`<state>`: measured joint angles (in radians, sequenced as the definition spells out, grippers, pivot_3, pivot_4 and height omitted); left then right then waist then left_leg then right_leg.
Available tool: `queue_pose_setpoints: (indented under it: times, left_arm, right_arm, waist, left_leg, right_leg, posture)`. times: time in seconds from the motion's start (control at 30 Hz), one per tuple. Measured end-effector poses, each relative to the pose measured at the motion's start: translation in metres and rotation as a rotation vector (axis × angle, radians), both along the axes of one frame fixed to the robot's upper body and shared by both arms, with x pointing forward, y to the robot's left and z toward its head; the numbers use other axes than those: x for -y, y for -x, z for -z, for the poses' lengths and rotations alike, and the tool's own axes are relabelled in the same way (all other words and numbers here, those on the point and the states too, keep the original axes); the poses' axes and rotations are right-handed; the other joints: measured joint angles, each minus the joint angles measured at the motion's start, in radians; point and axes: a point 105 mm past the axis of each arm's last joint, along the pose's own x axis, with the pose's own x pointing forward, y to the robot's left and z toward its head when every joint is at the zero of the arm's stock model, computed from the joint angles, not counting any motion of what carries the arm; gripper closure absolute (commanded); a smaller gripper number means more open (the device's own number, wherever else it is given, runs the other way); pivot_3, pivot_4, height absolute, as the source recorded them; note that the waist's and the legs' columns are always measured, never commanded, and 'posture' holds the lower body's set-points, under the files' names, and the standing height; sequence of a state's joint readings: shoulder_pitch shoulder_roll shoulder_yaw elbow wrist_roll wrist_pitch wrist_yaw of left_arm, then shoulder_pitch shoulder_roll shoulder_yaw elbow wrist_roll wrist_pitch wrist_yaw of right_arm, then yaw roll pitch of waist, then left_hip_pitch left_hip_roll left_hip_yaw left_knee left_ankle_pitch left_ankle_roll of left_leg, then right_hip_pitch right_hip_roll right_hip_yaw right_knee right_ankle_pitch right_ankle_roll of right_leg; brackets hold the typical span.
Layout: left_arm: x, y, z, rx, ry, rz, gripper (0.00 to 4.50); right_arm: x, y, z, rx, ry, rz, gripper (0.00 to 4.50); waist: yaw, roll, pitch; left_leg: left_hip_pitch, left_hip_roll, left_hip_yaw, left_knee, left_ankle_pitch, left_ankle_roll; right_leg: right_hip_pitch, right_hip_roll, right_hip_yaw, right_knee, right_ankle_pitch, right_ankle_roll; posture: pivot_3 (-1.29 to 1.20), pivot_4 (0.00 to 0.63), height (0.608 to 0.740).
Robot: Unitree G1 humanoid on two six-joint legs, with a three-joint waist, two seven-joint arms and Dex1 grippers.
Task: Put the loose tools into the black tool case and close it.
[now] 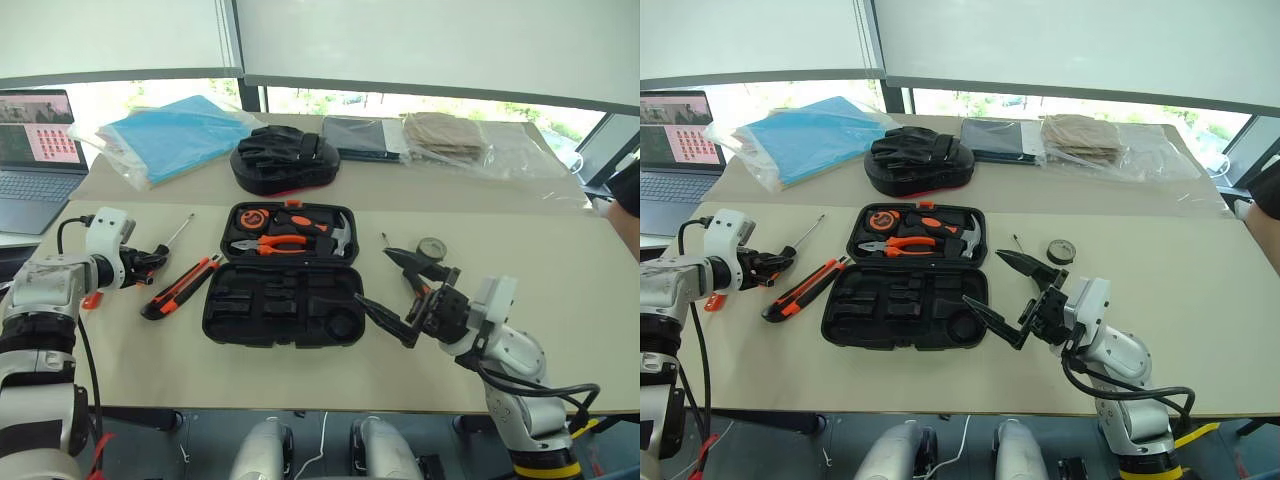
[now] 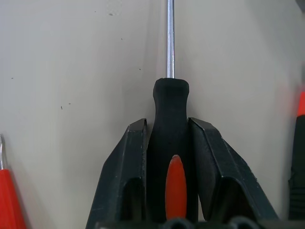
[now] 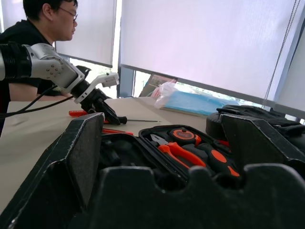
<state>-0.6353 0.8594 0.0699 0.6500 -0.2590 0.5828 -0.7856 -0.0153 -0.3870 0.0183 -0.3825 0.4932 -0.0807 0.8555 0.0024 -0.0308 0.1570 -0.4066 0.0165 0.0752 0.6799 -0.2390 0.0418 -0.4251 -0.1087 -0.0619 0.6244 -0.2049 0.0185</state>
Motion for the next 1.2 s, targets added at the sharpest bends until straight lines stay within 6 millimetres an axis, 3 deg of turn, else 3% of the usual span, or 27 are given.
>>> queue_pose_setpoints:
  times: [0.07, 0.23, 0.37, 0.47, 0.53, 0.63, 0.77, 0.97, 1.2]
  left_arm:
    - [0.004, -0.003, -0.008, 0.069, 0.042, 0.035, 3.65]
    - [0.030, -0.007, -0.061, 0.312, 0.045, 0.285, 3.65]
    - [0.093, 0.012, -0.088, 0.407, -0.116, 0.740, 3.65]
    - [0.136, 0.025, -0.075, 0.355, -0.190, 0.981, 3.65]
    - [0.144, 0.026, -0.068, 0.330, -0.208, 1.017, 3.65]
    - [0.163, 0.024, -0.042, 0.236, -0.299, 1.078, 3.65]
    - [0.164, 0.017, -0.028, 0.180, -0.389, 1.067, 3.65]
    - [0.165, 0.021, -0.019, 0.140, -0.437, 1.111, 3.65]
    - [0.162, 0.019, -0.009, 0.128, -0.477, 1.126, 3.65]
  right_arm:
    - [0.000, 0.002, 0.001, 0.008, 0.020, -0.017, 0.00]
    - [0.001, 0.003, 0.002, 0.010, 0.054, -0.028, 0.00]
    - [0.017, 0.004, 0.013, -0.077, 0.131, -0.014, 0.00]
    - [0.022, 0.002, 0.020, -0.131, 0.210, -0.020, 0.00]
    - [0.024, 0.001, 0.022, -0.147, 0.236, -0.015, 0.00]
    - [0.028, -0.004, 0.027, -0.176, 0.291, 0.021, 0.00]
    - [0.030, -0.009, 0.028, -0.201, 0.313, 0.041, 0.00]
    - [0.017, -0.021, 0.007, -0.164, 0.326, 0.024, 0.00]
    - [0.008, -0.026, 0.007, -0.171, 0.335, 0.006, 0.00]
  waist:
    - [0.002, -0.001, 0.001]
    - [0.010, -0.003, 0.002]
    - [0.018, -0.003, 0.002]
    - [0.015, -0.003, 0.002]
    - [0.012, -0.003, 0.002]
    - [0.009, -0.003, 0.002]
    - [0.009, -0.003, 0.002]
    - [0.010, -0.003, 0.002]
    - [0.013, -0.003, 0.002]
  left_leg:
    - [0.000, 0.000, 0.000, 0.000, 0.000, 0.000]
    - [-0.001, -0.001, 0.000, 0.001, 0.000, 0.001]
    - [-0.002, -0.002, 0.001, 0.002, -0.002, 0.003]
    - [-0.001, -0.001, 0.003, 0.002, -0.002, 0.004]
    - [-0.001, -0.001, 0.003, 0.002, -0.002, 0.004]
    - [-0.001, 0.000, 0.004, 0.002, -0.002, 0.004]
    - [-0.001, 0.000, 0.005, 0.003, -0.002, 0.004]
    - [-0.001, 0.000, 0.005, 0.003, -0.003, 0.005]
    - [-0.002, -0.001, 0.006, 0.004, -0.003, 0.006]
  right_leg:
    - [0.000, 0.000, 0.000, 0.000, 0.001, -0.002]
    - [0.000, -0.001, -0.001, 0.000, 0.003, -0.005]
    - [0.001, -0.004, -0.001, -0.001, 0.002, -0.004]
    - [0.001, -0.002, 0.001, -0.001, 0.002, -0.004]
    - [0.001, -0.002, 0.002, 0.000, 0.002, -0.004]
    - [0.000, 0.001, 0.004, 0.000, -0.002, 0.002]
    - [0.000, 0.001, 0.005, 0.000, -0.002, 0.002]
    - [-0.001, 0.000, 0.006, 0.000, -0.002, 0.002]
    - [-0.001, 0.000, 0.006, 0.000, -0.001, 0.001]
  posture:
    - [0.00, 0.150, 0.740]
    - [0.00, 0.150, 0.740]
    - [0.00, 0.150, 0.740]
    - [0.00, 0.150, 0.740]
    - [0.00, 0.150, 0.740]
    - [0.00, 0.150, 0.740]
    - [0.00, 0.150, 0.740]
    - [0.00, 0.150, 0.740]
    - [0.00, 0.150, 0.740]
